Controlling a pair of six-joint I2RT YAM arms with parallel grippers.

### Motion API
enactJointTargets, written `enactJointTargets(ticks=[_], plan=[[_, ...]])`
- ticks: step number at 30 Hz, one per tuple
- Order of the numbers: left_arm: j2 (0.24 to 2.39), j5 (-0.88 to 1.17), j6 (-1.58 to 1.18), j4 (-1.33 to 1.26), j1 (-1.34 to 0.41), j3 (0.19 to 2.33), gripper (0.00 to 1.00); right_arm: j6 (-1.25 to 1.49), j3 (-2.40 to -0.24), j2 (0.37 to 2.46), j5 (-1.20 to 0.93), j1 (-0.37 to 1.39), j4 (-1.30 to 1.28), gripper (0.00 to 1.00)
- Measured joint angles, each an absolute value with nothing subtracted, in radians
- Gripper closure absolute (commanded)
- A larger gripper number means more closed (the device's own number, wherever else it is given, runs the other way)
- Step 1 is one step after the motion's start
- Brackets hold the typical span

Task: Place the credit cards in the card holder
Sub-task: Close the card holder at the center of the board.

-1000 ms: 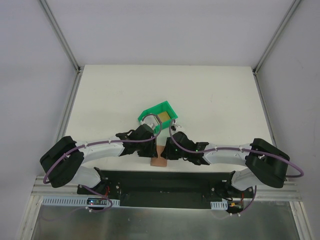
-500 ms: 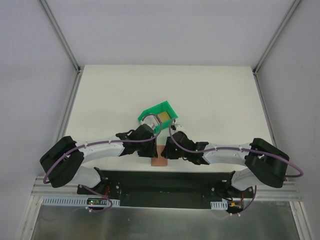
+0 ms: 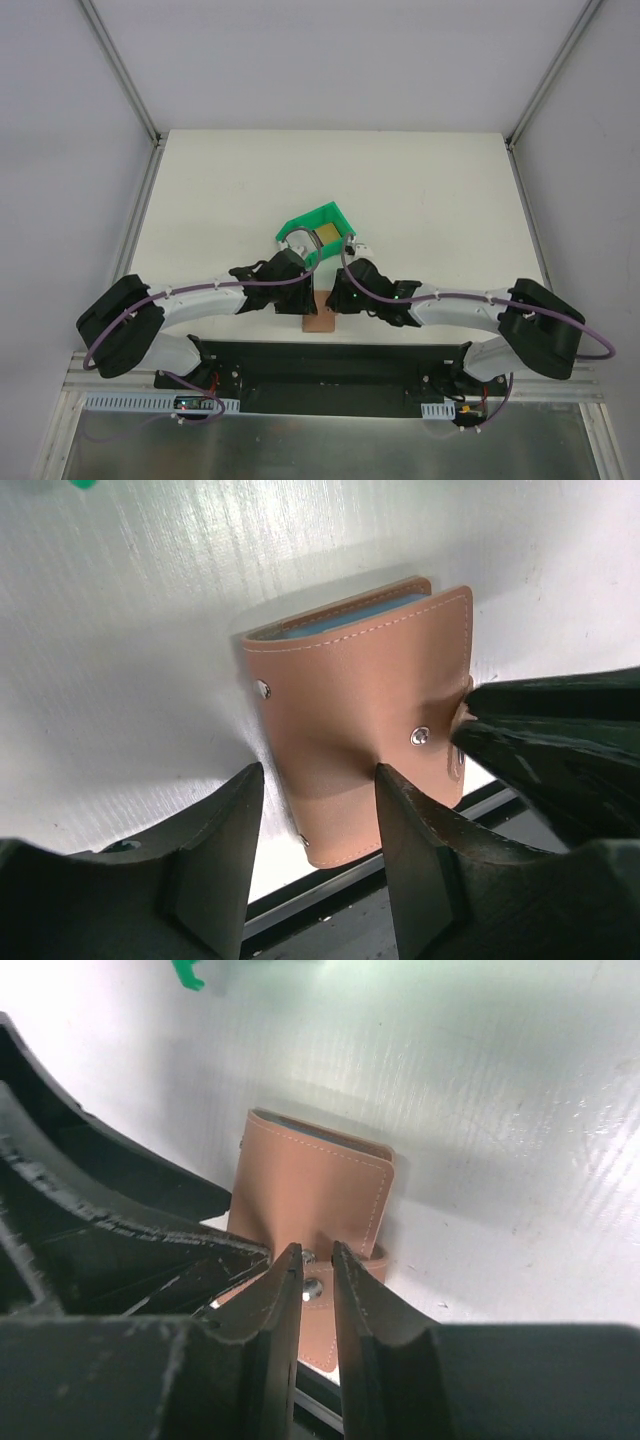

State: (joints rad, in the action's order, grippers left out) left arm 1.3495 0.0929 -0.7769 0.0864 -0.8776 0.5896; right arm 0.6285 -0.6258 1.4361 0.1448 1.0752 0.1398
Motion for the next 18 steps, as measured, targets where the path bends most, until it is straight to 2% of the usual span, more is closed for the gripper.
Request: enactJointTargets(ticks=[7,18], plan=[[1.341,0.062,-0.765,0.094,-0.876,0.593,0.5,0.611,-0.625,1.316,0.149,1.065,0.084,0.79],[1.343,0.048,-0.722,0.103,-0.869,0.62,0.52,0.701,-0.513,1.256,0.133,1.066,0.084,0.79]])
